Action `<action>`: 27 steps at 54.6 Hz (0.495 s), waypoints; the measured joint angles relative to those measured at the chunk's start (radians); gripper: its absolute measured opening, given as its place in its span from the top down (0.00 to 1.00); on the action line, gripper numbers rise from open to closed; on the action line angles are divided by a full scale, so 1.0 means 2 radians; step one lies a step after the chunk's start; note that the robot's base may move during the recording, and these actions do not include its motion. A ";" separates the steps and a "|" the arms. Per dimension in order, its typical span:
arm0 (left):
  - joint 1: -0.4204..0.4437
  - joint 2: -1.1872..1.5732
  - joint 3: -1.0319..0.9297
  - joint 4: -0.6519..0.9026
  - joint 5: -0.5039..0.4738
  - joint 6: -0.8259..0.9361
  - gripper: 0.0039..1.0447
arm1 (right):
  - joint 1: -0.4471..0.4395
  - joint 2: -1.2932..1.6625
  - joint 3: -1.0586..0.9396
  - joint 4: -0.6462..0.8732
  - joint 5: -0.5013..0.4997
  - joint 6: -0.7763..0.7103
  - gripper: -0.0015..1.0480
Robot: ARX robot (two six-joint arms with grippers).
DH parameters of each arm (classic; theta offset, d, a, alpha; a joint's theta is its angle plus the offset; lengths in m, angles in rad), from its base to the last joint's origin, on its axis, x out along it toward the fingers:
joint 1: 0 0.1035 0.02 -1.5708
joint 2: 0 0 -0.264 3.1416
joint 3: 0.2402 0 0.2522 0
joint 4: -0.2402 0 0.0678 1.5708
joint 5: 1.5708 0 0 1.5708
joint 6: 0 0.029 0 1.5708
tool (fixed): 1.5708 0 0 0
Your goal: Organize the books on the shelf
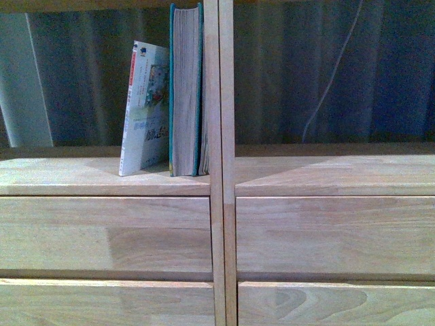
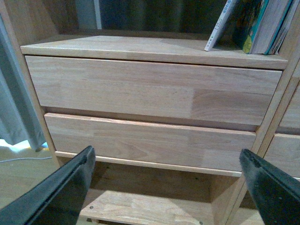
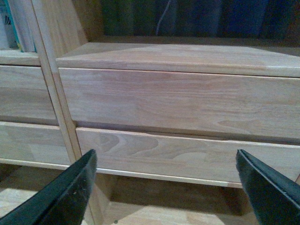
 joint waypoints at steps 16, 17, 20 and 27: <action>0.000 0.000 0.000 0.000 0.000 0.000 0.07 | 0.000 0.000 0.000 0.000 0.000 0.000 0.07; 0.000 0.000 0.000 0.000 0.000 0.000 0.07 | 0.000 0.000 0.000 0.000 0.000 0.000 0.07; 0.000 0.000 0.000 0.000 0.000 0.000 0.07 | 0.000 0.000 0.000 0.000 0.000 0.000 0.07; 0.000 0.000 0.000 0.000 0.000 0.000 0.07 | 0.000 0.000 0.000 0.000 0.000 0.000 0.07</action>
